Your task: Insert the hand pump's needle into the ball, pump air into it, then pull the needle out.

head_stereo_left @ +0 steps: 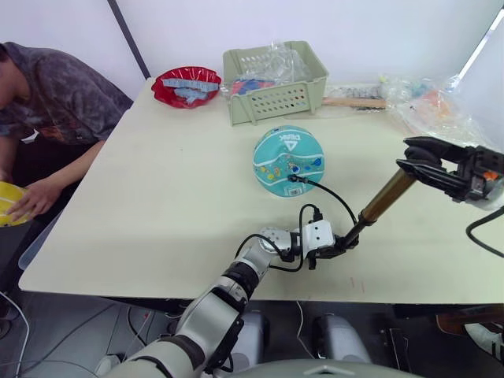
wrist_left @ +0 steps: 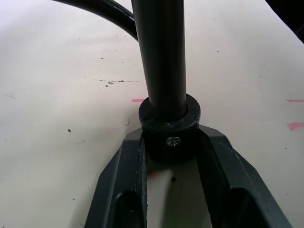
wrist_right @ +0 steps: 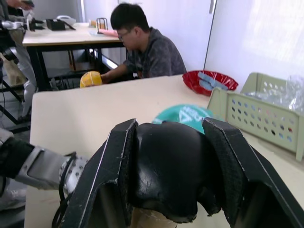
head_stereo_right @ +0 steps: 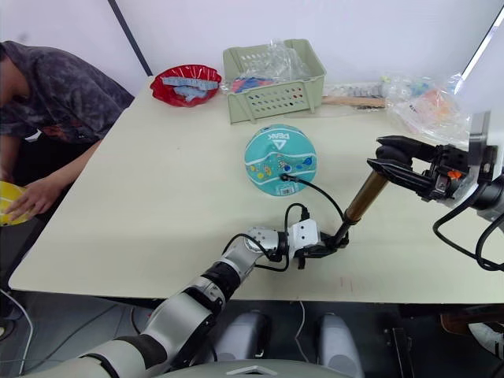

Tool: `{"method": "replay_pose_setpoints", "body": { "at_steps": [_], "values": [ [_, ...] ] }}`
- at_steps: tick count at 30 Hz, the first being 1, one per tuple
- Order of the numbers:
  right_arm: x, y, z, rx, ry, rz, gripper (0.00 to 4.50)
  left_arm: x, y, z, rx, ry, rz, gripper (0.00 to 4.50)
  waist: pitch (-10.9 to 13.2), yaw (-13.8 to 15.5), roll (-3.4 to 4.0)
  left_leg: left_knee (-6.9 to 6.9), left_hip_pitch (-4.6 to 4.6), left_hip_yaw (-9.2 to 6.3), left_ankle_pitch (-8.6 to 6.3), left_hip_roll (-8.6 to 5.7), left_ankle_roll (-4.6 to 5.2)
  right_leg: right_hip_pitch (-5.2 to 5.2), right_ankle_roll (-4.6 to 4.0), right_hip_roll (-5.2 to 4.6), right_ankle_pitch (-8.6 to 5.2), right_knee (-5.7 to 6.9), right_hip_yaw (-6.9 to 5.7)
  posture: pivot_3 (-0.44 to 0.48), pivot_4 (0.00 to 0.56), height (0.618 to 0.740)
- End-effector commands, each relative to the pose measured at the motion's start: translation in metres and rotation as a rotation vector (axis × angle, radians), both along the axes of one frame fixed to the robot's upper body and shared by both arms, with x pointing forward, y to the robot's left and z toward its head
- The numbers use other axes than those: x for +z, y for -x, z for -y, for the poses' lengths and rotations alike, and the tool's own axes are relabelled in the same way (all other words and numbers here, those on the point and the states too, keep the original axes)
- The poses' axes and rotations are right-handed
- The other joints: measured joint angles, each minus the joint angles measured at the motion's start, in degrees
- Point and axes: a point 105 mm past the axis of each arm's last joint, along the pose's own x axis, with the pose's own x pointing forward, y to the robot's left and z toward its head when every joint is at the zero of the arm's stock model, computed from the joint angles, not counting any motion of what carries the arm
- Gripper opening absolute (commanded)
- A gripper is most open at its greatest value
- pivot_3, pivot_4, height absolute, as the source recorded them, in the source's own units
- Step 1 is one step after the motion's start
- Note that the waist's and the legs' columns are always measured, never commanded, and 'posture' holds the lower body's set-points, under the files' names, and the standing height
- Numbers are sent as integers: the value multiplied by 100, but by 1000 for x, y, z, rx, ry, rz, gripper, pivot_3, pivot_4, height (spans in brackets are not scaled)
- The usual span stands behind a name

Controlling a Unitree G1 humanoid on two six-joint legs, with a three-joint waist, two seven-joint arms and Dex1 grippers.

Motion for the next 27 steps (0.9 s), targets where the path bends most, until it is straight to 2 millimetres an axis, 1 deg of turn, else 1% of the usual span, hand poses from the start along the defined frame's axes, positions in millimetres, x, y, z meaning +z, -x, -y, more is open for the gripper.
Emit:
{"method": "replay_pose_setpoints", "body": {
  "at_steps": [1, 4, 8, 10, 14, 17, 21, 25, 27],
  "values": [
    [38, 11, 0, -6, 0, 136, 1660, -42, 23, -17, -49, -157, -106, 1005, 0, 0, 1, 0, -4, 1, 0, 0, 0, -4, 0, -1, 0, 0, 0, 0, 150, 740],
    [24, 9, -2, -9, 32, 99, 1660, -41, 23, -17, -49, -157, -105, 1005, -1, 1, 1, 1, -12, -10, 0, 0, 0, -7, -1, 0, 0, -1, -10, 0, 150, 740],
    [10, 3, -1, -29, 39, 67, 1660, -41, 22, -17, -46, -157, -104, 1005, -2, -1, 0, 1, -14, -9, 0, -1, 0, -8, 0, -1, 0, 0, -10, 0, 150, 740],
    [-2, 1, -2, -33, 61, 43, 1660, -42, 22, -17, -45, -158, -105, 1005, -2, 0, 0, 2, -13, -10, 0, -1, 0, -8, 0, -1, 0, 0, -11, 0, 150, 740],
    [-35, -3, -5, -41, 84, -20, 1660, -42, 22, -16, -44, -158, -104, 1005, -8, -3, -6, 2, -10, -11, 0, -1, 0, -6, 0, 0, 0, 1, -12, 0, 150, 740],
    [-48, -6, -7, -48, 73, -40, 1660, -42, 22, -16, -43, -157, -104, 1005, -9, -5, -8, 4, -9, -10, 0, -2, 0, -6, 0, 0, 0, 1, -11, 0, 150, 740],
    [-96, -11, -12, -68, 82, -111, 1660, -41, 23, -15, -43, -155, -105, 1005, -20, -6, -21, 2, -2, -13, 0, -3, 0, -1, -1, 4, -1, 2, -13, 0, 150, 740],
    [-125, -10, -15, -95, 83, -130, 1660, -41, 23, -15, -39, -152, -105, 1005, -22, -15, -24, 1, 26, -11, 0, -2, 0, 26, 0, 4, -1, 2, -10, 0, 150, 740],
    [-135, -10, -16, -106, 95, -128, 1660, -41, 22, -16, -36, -151, -104, 1005, -24, -15, -27, -4, 38, -11, 0, -2, 0, 35, 2, 5, -3, 2, -10, 0, 150, 740]
  ]
}}
